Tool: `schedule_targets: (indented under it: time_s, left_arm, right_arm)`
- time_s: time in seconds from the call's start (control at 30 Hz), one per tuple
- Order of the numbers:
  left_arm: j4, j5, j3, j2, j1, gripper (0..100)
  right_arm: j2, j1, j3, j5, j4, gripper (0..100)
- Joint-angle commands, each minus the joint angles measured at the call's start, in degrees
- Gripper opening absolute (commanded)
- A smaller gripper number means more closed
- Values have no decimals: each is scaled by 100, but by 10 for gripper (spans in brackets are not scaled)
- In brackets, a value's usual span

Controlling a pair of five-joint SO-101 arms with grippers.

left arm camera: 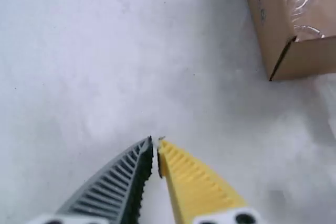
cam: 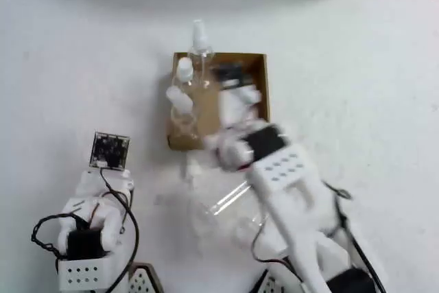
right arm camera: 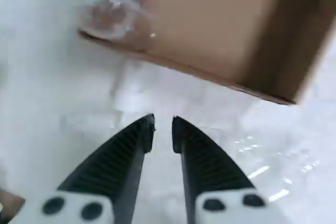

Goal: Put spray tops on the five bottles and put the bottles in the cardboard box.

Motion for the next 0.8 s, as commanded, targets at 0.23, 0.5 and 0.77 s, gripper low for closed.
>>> schedule_targets:
  time_s: [0.23,0.5,0.77]
  left_arm:
    - [26,-53,-35,-75,-31,21]
    - [26,-35,-35,-75,-4,21]
    - [18,0,-44,-75,22,21]
  right_arm:
    - [-382,1868,193,1037,1051,21]
    - [-4,1982,888,1292,136,21]
    - [57,2545,677,1284,347,22]
